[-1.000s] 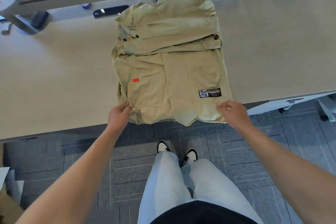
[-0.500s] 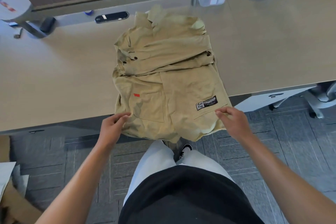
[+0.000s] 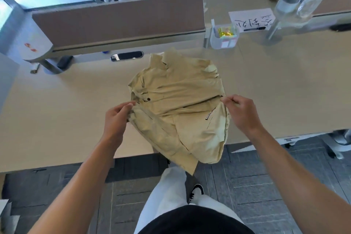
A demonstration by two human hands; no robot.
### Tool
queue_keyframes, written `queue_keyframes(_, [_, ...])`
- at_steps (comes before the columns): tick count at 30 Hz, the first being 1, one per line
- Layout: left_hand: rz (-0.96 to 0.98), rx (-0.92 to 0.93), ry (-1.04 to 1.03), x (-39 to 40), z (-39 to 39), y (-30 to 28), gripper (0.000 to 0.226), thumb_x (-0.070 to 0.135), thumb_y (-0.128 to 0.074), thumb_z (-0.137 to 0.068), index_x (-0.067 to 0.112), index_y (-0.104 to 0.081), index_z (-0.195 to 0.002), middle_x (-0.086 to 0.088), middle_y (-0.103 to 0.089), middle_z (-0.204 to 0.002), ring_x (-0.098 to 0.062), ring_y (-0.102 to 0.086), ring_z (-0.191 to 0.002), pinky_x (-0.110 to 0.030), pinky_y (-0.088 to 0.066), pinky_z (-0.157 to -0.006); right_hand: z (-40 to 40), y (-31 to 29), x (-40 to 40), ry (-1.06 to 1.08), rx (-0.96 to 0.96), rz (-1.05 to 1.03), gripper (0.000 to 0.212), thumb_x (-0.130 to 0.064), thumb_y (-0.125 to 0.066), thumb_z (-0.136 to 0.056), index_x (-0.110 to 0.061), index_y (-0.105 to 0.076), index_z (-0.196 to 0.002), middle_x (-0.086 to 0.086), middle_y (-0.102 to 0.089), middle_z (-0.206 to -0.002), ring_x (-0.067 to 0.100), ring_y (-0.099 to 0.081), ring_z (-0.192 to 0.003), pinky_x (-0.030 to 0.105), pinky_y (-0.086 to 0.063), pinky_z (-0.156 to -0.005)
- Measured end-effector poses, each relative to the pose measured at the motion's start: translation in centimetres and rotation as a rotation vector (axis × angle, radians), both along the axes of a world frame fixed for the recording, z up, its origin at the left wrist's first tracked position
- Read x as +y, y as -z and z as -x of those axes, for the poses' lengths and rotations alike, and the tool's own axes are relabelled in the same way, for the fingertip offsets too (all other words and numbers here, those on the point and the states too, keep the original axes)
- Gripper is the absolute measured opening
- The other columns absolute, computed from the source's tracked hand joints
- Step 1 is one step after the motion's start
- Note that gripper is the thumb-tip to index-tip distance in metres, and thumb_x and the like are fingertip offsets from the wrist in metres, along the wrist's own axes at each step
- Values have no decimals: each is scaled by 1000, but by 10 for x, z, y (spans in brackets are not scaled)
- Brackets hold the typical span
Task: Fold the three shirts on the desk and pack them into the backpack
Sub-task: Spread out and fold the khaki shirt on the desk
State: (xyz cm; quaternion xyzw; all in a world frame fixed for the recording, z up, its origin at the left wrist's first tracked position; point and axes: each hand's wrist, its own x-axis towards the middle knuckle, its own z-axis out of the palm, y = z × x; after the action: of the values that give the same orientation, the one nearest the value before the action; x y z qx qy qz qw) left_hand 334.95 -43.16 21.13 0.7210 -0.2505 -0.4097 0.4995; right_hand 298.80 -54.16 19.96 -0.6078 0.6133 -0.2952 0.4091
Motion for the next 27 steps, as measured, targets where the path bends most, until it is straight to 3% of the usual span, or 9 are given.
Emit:
queue_keyframes(4, [46, 134, -89, -81, -30, -17, 23, 14, -60, -96, 16, -82, -90, -8, -72, -92, -24, -63, -89, -39, -49, -82, -41, -18, -77, 92, -59, 22, 33, -43, -65, -93, -13, -78, -93, 7, -73, -80, 28, -70, -82, 56, -60, -80])
queue_keyframes(7, [59, 177, -123, -149, -59, -22, 35, 25, -54, -96, 27, -76, -69, 6, -63, -71, -15, -55, -75, -32, -44, -72, -74, -27, -146, 163, -130, 10, 26, -36, -65, -96, -14, -78, -92, 10, -74, -86, 23, -71, -81, 56, -62, -79])
queue_keyframes(10, [97, 268, -128, -222, -86, -17, 31, 36, -46, -106, 23, -70, -92, 9, -71, -79, -7, -69, -76, -23, -52, -69, -103, -20, -219, 233, -211, -69, 30, -42, -63, -94, -27, -75, -117, -3, -73, -106, 23, -71, -108, 53, -59, -95])
queue_keyframes(12, [59, 307, -137, -264, -101, 4, 33, 42, -42, -110, 21, -67, -115, 4, -75, -108, -11, -71, -107, -23, -55, -84, -117, 0, -258, 224, -175, -120, 64, -51, -61, -92, -31, -50, -152, -2, -65, -130, 21, -62, -123, 46, -50, -107])
queue_keyframes(13, [8, 292, -113, -278, -106, 20, 40, 46, -41, -109, 20, -63, -130, 1, -71, -123, -18, -66, -121, -28, -53, -96, -124, 12, -270, 205, -144, -147, 68, -54, -59, -92, -36, -42, -156, -2, -61, -135, 19, -59, -125, 44, -46, -110])
queue_keyframes(17, [-226, -70, 74, -296, -100, 84, 62, 51, -41, -105, 28, -30, -162, -9, -58, -144, -32, -55, -133, -47, -42, -111, -144, 62, -269, 130, 4, -222, 59, -41, -59, -102, -29, -41, -157, -4, -54, -146, 8, -51, -129, 36, -39, -116])
queue_keyframes(19, [-262, -258, 194, -292, -84, 106, 67, 50, -46, -102, 30, -27, -163, -6, -36, -165, -29, -37, -150, -47, -33, -122, -148, 84, -258, 104, 87, -276, 59, -35, -57, -106, -22, -39, -160, -1, -50, -156, 16, -49, -141, 29, -36, -114])
queue_keyframes(22, [-288, -594, 400, -287, -57, 135, 66, 44, -49, -104, 19, -30, -162, -7, -36, -164, -27, -31, -152, -47, -29, -124, -148, 116, -244, 54, 226, -269, 58, -30, -58, -106, -14, -40, -159, 6, -41, -162, 24, -41, -148, 15, -25, -108])
queue_keyframes(27, [-442, -926, 761, -291, -15, 164, 72, 59, -27, -104, 28, -5, -164, -10, 0, -173, -30, 5, -160, -61, -6, -126, -148, 169, -238, -227, 705, -19, 68, -51, -43, -103, -13, -35, -160, 12, -27, -170, 29, -24, -157, 49, -20, -126])
